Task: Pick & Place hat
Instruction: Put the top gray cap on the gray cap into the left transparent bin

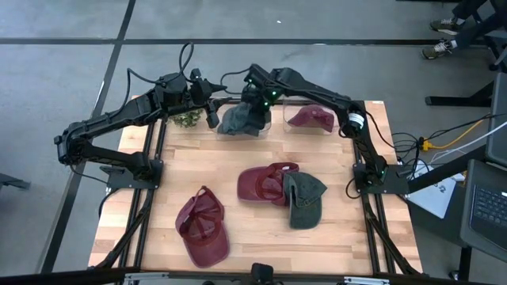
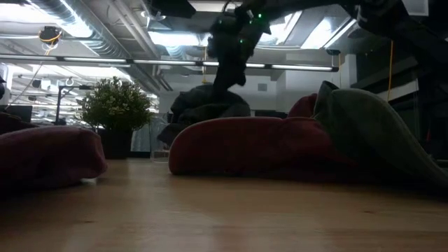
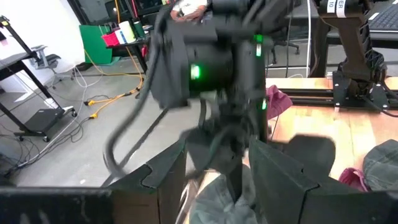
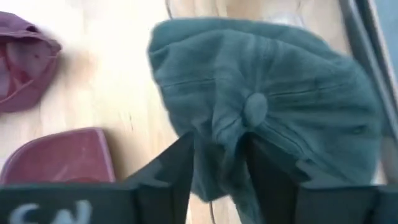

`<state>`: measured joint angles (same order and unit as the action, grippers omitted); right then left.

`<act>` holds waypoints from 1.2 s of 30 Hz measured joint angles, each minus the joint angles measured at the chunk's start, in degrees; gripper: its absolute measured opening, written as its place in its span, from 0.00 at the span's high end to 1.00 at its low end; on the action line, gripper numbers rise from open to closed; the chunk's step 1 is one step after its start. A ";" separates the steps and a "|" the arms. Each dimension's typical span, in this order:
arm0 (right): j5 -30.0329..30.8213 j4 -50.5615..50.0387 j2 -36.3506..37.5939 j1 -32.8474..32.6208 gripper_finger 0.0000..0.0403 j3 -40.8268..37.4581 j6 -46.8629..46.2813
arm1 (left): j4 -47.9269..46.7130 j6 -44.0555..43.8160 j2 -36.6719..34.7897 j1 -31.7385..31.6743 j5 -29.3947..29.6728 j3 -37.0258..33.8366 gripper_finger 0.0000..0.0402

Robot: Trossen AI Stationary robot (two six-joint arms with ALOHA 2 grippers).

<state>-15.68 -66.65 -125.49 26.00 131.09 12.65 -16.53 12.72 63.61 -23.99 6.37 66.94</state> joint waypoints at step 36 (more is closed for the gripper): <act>8.53 2.77 -2.96 -0.26 0.98 2.49 3.41 | -0.31 0.01 0.00 0.00 0.17 0.00 0.57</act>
<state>-7.16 -63.88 -128.45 25.74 133.58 16.07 -16.85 12.73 63.61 -23.99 6.55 66.94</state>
